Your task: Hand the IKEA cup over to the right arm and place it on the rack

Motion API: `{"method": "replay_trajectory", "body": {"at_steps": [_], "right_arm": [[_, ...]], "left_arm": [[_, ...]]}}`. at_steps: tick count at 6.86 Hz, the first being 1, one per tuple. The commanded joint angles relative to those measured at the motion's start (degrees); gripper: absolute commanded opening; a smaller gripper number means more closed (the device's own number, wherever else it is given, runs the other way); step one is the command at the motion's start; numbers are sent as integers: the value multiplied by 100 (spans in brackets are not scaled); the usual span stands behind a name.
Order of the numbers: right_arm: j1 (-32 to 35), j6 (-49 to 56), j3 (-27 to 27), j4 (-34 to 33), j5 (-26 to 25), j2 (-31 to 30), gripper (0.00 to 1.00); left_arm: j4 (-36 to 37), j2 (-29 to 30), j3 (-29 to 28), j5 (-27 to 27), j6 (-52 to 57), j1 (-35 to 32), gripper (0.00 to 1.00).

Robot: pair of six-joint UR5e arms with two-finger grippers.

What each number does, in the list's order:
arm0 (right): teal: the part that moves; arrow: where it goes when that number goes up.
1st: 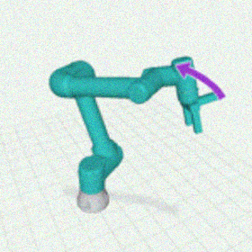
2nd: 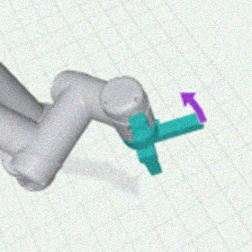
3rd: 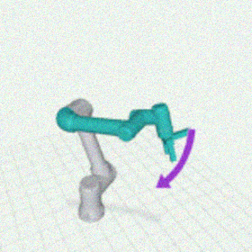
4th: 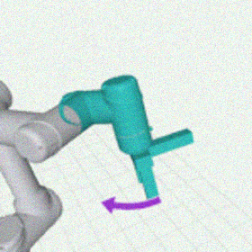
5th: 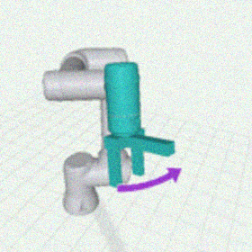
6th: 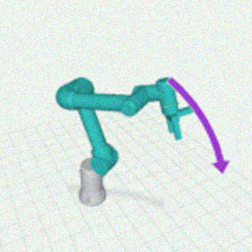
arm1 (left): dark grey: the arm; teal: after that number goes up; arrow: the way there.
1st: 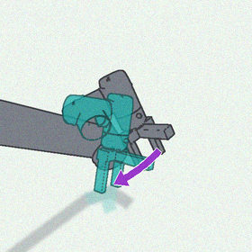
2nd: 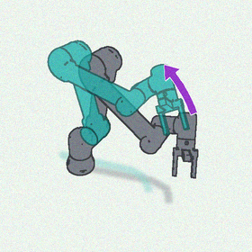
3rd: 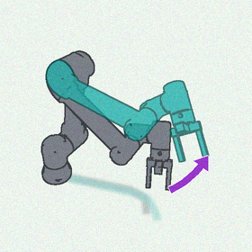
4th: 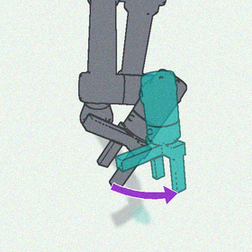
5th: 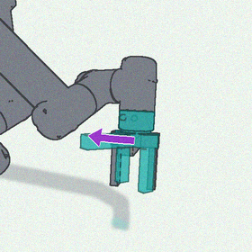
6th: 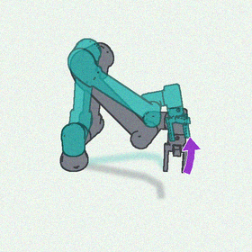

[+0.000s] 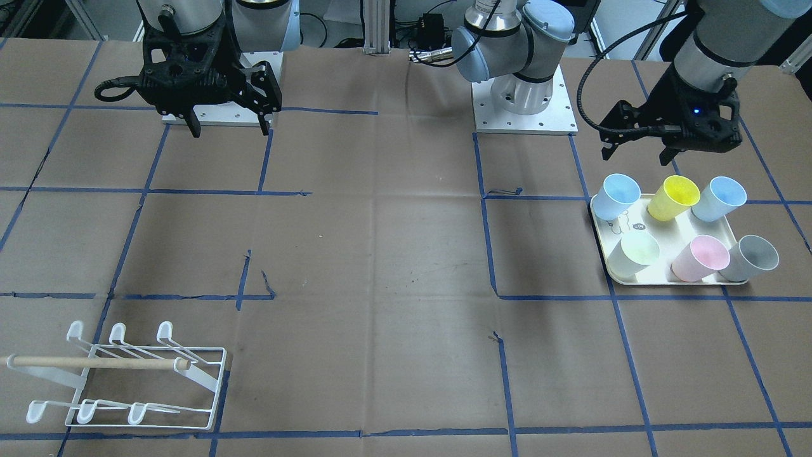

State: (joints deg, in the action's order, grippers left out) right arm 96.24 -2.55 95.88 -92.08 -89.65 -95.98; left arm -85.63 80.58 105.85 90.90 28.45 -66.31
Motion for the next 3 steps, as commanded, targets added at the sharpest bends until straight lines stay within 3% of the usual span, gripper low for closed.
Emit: {"method": "replay_trajectory", "body": {"at_steps": [1,3], "right_arm": [[0,0,0,-3,0,0,100],[0,0,0,-12,0,0,100]], "left_arm": [[38,-25,164,-37,415,610,99],[579,263,304,-185,407,601,99]]}}
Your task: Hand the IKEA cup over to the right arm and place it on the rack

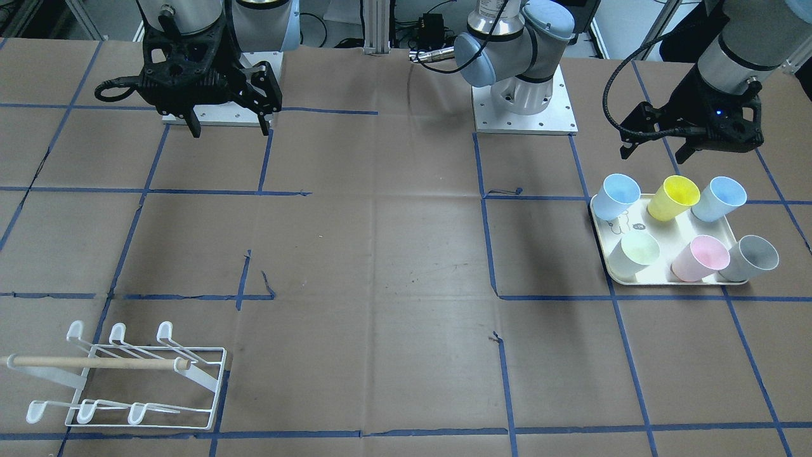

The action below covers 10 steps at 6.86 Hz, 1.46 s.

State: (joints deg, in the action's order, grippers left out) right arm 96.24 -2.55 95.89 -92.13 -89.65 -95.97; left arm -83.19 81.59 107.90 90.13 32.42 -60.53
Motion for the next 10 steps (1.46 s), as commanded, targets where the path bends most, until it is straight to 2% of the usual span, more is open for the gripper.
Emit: {"method": "replay_trajectory", "body": {"at_steps": [1,2,4,7,8,10], "right_arm": [[0,0,0,-7,0,0,100],[0,0,0,-7,0,0,100],[0,0,0,-7,9,0,100],[0,0,0,-7,9,0,100],[0,0,0,-7,9,0,100],[0,0,0,-7,9,0,100]], "left_arm": [[808,408,317,-223,10,15,99],[1378,680,502,-233,-16,15,99],[1787,1181,582,-216,-34,15,99],[2804,1867,924,-224,-227,-20,99],[2990,1991,1073,-216,-245,-28,99],[3010,1843,1119,-163,-236,-29,99]]}}
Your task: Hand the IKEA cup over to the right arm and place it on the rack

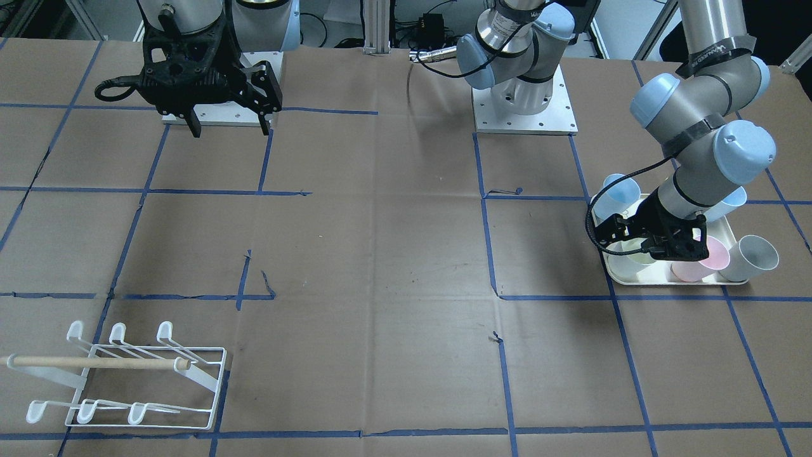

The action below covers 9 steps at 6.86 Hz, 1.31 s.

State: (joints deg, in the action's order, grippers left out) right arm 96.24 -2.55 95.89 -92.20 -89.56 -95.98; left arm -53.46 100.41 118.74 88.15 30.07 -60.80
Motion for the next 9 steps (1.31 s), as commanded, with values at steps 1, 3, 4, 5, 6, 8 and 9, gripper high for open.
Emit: {"method": "replay_trajectory", "body": {"at_steps": [1,3,4,5,6,8,9], "right_arm": [[0,-9,0,0,0,0,100],[0,-9,0,0,0,0,100],[0,0,0,0,0,0,100],[0,-9,0,0,0,0,100],[0,-9,0,0,0,0,100],[0,-9,0,0,0,0,100],[0,-9,0,-9,0,0,100]], "left_arm": [[29,22,36,36,-19,-2,99],[20,23,10,36,-10,-2,39],[-15,-12,-17,62,-27,-2,6],[-6,-30,-26,54,-27,7,0],[-6,-56,-43,71,-19,7,0],[-137,-82,-288,80,-10,7,0],[-660,-117,-698,71,-19,7,0]]}}
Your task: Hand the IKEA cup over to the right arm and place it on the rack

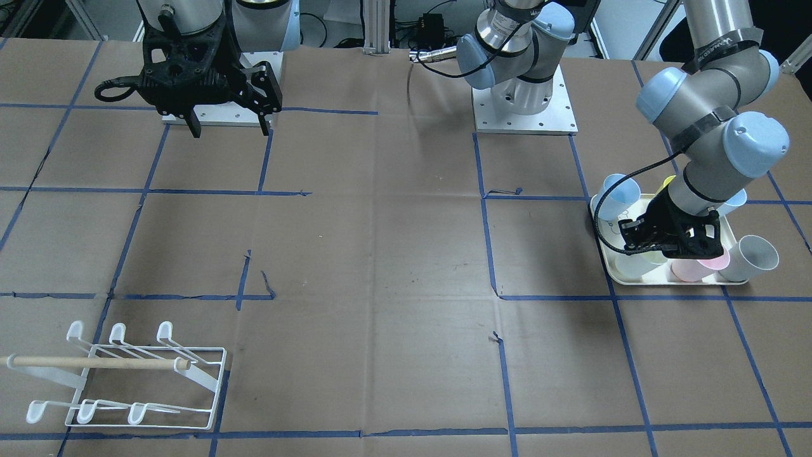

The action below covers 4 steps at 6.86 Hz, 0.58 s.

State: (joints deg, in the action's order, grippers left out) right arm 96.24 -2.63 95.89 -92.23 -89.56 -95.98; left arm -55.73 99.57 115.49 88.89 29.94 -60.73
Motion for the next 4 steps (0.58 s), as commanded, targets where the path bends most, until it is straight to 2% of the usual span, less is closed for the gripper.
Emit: {"method": "replay_trajectory", "body": {"at_steps": [1,2,3,4], "right_arm": [[0,0,0,-5,9,0,100],[0,0,0,-5,0,0,100],[0,0,0,-5,9,0,100],[0,0,0,-5,9,0,100]], "left_arm": [[-1301,-87,-1030,-21,-32,-17,0],[-2231,-87,-1811,-64,-84,-35,0],[-2859,-52,-2454,-65,-85,-200,0],[-3091,-9,-2983,-47,-207,-411,0]]}}
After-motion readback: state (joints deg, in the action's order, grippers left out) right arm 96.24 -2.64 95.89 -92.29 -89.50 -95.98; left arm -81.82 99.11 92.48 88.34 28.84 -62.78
